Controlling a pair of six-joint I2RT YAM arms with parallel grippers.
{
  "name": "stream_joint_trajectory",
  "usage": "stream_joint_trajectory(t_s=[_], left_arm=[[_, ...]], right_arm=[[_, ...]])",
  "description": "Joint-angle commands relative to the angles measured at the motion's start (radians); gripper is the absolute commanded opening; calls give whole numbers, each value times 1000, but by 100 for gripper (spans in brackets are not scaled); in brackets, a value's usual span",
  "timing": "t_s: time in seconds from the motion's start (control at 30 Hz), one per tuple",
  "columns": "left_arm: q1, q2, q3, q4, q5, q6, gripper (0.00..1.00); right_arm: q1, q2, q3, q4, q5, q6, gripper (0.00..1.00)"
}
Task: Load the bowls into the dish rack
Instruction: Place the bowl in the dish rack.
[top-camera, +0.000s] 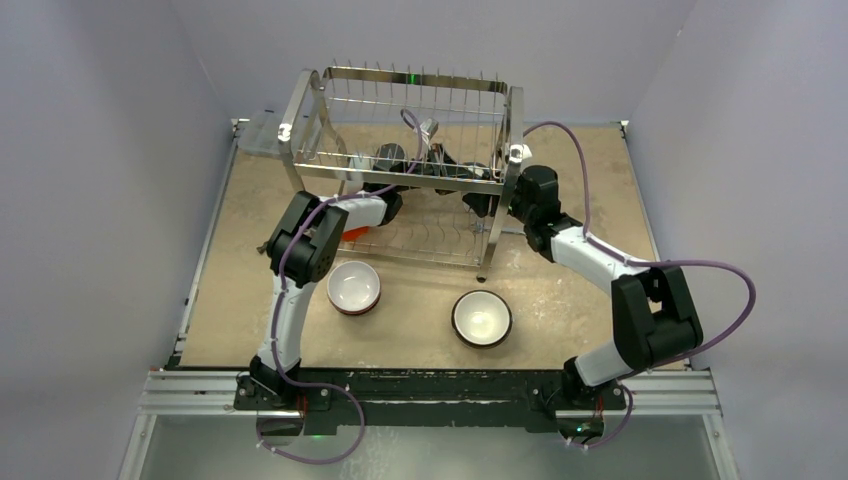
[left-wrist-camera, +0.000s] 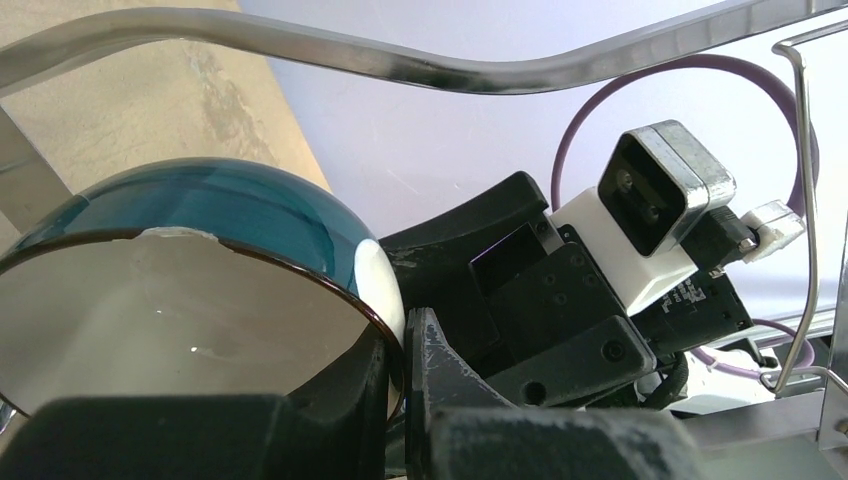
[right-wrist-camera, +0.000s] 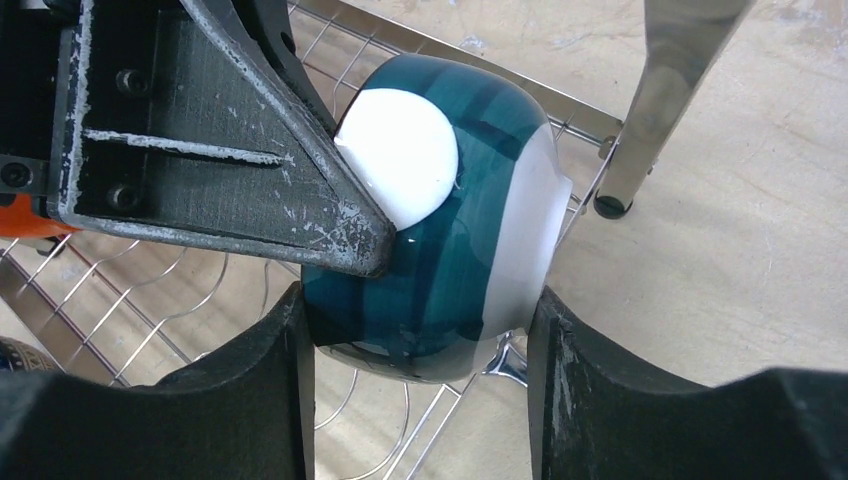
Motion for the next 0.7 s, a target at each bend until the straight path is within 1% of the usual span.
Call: stream_joint_trajectory(t_s=[0.0, 0.03, 0.07, 0.13, 0.17, 0.23, 0.3, 0.43, 0.47, 0.5, 0.57, 0.67], left_arm=[[-5, -81, 5, 104, 7, 16, 0], [-4, -81, 4, 101, 5, 17, 0], [-3, -81, 3, 99, 5, 21, 0], [-4, -85, -1, 92, 5, 29, 1], [-2, -88, -4, 85, 3, 38, 5], [-1, -106, -16, 59, -6, 67, 18], [1, -130, -28, 4, -24, 125, 29], [1, -190, -32, -196, -79, 305, 46], [1, -207, -31, -274, -111, 352, 54], [0, -225, -30, -332, -137, 405, 58], [0, -260, -27, -435, -185, 495, 62], [0, -311, -28, -565, -257, 620, 64]], right_arm=[[7, -19, 49, 46, -70, -10, 16], [6, -22, 48, 40, -65, -16, 5], [6, -28, 43, 38, -52, -18, 0], [7, -48, 26, 39, -33, -20, 0], [6, -57, 17, 39, -18, -19, 0], [8, -71, 14, 24, 11, -16, 0], [8, -78, 23, -4, 68, -5, 0], [15, -69, 57, -78, 157, 9, 0], [20, -65, 65, -90, 172, 13, 0], [27, -59, 75, -105, 191, 14, 0], [42, -44, 93, -131, 241, 21, 0], [58, -18, 121, -160, 289, 40, 0]])
